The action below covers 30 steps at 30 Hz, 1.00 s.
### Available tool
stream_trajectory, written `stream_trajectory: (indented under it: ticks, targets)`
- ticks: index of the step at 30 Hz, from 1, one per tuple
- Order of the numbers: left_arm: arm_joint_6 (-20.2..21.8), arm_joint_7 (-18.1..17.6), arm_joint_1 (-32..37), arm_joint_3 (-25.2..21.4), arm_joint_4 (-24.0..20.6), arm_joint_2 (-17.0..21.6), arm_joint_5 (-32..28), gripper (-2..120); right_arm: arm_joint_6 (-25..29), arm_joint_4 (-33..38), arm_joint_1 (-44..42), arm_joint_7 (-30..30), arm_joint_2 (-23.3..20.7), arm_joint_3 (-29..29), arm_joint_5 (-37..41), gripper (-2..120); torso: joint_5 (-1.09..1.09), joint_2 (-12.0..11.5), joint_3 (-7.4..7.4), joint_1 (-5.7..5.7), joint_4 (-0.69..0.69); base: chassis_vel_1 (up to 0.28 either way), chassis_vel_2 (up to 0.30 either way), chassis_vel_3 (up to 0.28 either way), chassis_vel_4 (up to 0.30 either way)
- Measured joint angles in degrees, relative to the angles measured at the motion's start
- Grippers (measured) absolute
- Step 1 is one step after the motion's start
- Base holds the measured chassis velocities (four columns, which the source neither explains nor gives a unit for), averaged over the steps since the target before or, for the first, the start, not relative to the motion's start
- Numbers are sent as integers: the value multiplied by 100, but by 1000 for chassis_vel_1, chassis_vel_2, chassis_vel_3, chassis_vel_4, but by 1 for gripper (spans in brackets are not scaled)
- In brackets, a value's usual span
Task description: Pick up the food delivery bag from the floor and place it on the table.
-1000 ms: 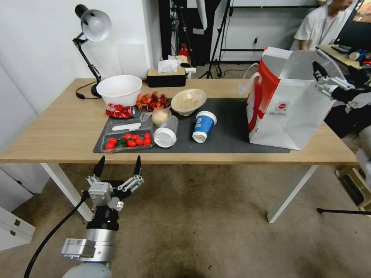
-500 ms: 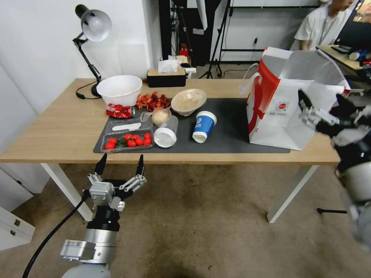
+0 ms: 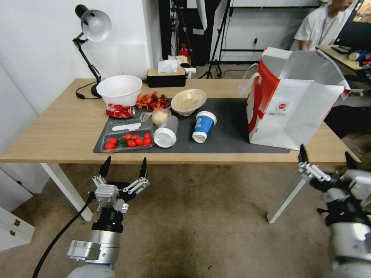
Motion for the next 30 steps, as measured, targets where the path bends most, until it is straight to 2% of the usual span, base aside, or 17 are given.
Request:
stream_trajectory:
  ticks: [2, 6, 11, 22, 30]
  targets:
    - [-10, 0, -12, 7, 49, 5, 0, 100, 305, -151, 44, -187, 302, -182, -321, 100, 0, 0, 0, 0, 1, 0, 0, 0, 0]
    - [-37, 1, -20, 10, 120, 12, 1, 100, 561, -440, 184, -333, 648, -333, -576, 100, 3, -1, 0, 0, 1, 0, 0, 0, 0]
    - [-52, 0, -32, 13, 183, 10, 1, 100, 720, -650, 247, -472, 864, -468, -793, 100, 2, -1, 0, 0, 1, 0, 0, 0, 0]
    - [-108, -43, -105, 48, 414, -3, 42, 100, 991, -972, 372, -680, 1119, -608, -1341, 100, 2, -1, 0, 1, 0, 0, 0, 0, 0]
    - [-108, -234, -131, 29, 470, 1, 42, 100, 1106, -1099, 408, -937, 1075, -582, -1510, 100, 3, -1, 0, 1, 1, 0, 0, 0, 0]
